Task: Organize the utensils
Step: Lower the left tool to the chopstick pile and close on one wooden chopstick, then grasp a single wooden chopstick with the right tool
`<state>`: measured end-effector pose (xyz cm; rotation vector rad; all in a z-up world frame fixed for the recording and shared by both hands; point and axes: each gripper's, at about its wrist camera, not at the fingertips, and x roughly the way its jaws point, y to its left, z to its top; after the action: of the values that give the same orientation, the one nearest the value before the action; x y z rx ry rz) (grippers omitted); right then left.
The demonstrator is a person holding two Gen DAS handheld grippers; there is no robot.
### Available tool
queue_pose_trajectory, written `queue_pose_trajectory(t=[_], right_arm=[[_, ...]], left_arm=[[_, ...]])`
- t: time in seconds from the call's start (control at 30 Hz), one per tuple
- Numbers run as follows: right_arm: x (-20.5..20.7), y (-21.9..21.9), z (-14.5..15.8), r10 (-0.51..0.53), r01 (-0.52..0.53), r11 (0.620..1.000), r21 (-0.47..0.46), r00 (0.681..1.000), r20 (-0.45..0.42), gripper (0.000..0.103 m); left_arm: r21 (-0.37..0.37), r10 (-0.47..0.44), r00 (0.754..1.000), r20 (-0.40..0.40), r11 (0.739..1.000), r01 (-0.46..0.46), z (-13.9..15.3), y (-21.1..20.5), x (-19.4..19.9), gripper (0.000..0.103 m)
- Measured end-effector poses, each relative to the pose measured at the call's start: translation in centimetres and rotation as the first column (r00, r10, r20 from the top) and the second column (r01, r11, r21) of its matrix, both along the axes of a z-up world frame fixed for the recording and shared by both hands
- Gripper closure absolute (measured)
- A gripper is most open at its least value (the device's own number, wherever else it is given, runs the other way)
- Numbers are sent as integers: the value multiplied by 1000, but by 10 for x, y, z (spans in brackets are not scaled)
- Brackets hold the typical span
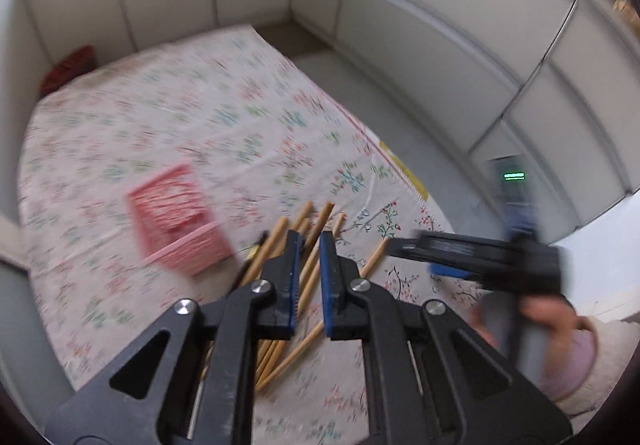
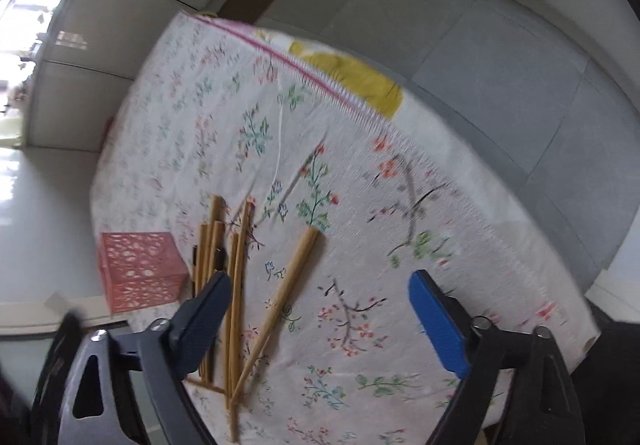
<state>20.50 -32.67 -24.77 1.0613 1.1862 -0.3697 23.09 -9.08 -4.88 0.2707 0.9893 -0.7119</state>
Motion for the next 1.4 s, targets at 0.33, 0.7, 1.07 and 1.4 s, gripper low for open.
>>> queue_pose_trajectory(t=[0.33,0.7,1.07,1.4], right_arm=[[42,41,-12,-131,107,984,-140,977,-171,79],[-1,12,-18,-41,40,996,-75,999,-13,95],[-55,-7,5,19,-20,1000,25,1000,15,95],[-50,0,-18,68,-69,997,37,997,22,95]], left_arm=[[-203,126,985,117,974,-101,48,81,-38,97],[-271,216,975,44,942,-197,43,116,-50,97],[180,214,942,-259,969,-171,-107,100,-14,95],[295,84,941,-328,955,17,-149,25,16,95]])
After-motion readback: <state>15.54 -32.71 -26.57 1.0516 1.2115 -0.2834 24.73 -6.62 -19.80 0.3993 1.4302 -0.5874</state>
